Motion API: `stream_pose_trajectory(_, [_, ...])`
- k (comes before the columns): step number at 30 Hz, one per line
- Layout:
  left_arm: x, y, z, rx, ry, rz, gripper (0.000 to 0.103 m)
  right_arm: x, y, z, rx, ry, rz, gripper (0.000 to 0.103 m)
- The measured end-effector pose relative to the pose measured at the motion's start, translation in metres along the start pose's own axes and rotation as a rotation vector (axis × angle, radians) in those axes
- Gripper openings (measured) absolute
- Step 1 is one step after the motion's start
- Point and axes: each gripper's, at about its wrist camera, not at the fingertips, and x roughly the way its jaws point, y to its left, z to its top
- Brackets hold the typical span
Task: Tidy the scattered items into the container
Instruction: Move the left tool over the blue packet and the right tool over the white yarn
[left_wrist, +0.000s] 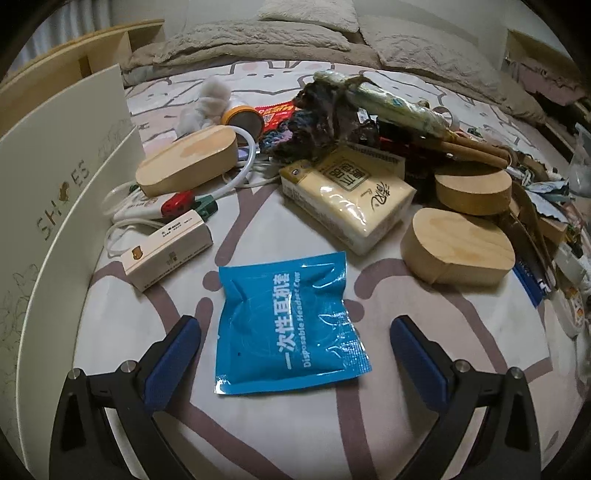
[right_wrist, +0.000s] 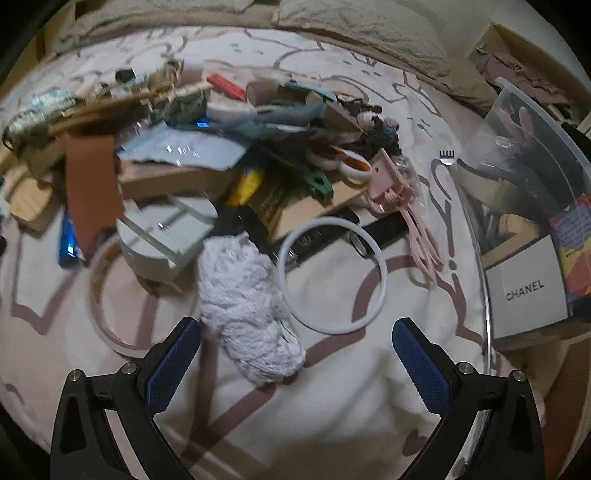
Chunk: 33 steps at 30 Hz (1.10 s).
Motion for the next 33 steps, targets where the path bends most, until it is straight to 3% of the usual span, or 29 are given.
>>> stream_pose_trajectory(9, [-0.001,0.003,0.003,-0.01,0.008,-0.018,0.103,0.014,-0.002,0.0,0.008,0.063,-0.073,0.103])
stream_pose_trajectory(16, [-0.005,0.003,0.007,-0.024,0.016,-0.051,0.103,0.02,-0.003,0.002,0.022,0.075,-0.075,0.103])
stream_pose_trajectory(21, [-0.014,-0.003,0.008,-0.034,0.005,-0.186,0.103,0.021,-0.007,0.002,0.044,0.074,-0.071,0.103])
stream_pose_trajectory(28, [-0.025,-0.029,0.003,0.084,0.01,-0.306,0.103,0.022,-0.028,0.001,0.17,0.076,-0.012,0.103])
stream_pose_trajectory(33, [-0.033,-0.046,0.001,0.185,-0.02,-0.266,0.103,0.025,-0.059,-0.005,0.348,0.073,0.042,0.103])
